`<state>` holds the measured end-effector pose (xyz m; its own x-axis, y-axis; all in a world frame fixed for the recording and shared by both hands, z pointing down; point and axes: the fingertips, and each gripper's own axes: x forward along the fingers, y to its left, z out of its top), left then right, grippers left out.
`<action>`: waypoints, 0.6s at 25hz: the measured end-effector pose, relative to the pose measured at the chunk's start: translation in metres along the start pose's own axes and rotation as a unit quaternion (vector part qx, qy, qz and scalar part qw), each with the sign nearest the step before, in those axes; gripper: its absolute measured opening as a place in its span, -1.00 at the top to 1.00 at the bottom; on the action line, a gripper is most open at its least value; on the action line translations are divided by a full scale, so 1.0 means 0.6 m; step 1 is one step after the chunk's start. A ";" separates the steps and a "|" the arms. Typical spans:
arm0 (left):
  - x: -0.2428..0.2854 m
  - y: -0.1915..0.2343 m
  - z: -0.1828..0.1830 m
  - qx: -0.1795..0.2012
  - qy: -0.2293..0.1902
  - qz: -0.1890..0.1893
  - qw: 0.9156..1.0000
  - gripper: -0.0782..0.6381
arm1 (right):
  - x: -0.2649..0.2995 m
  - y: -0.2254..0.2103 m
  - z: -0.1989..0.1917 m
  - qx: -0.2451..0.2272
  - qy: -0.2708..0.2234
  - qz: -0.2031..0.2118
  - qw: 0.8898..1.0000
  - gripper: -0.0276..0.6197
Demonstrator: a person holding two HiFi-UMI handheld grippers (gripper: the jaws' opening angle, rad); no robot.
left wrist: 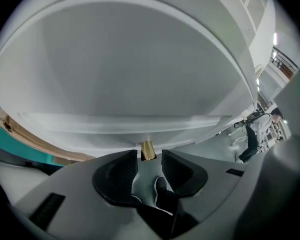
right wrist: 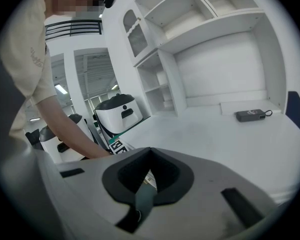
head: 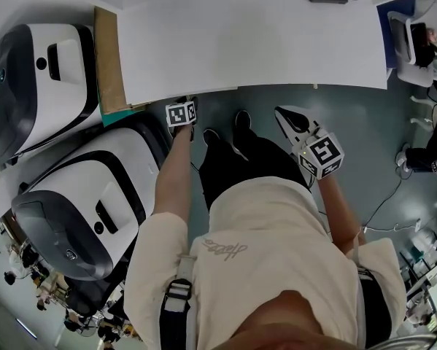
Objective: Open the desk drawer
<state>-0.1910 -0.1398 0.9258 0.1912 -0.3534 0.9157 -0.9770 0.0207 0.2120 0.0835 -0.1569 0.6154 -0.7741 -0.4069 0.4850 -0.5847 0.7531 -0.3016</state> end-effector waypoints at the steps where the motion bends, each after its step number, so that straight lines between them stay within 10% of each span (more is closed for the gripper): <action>1: -0.001 0.003 0.000 -0.005 0.001 0.001 1.000 0.40 | 0.001 0.001 -0.001 0.003 -0.002 0.001 1.000 0.92; 15: 0.004 0.004 0.002 -0.039 0.018 0.000 0.999 0.52 | 0.014 -0.007 0.004 0.013 -0.008 -0.005 1.000 0.92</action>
<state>-0.1929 -0.1419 0.9283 0.1951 -0.3198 0.9272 -0.9672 0.0938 0.2359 0.0786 -0.1645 0.6190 -0.7715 -0.4237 0.4747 -0.5991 0.7349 -0.3177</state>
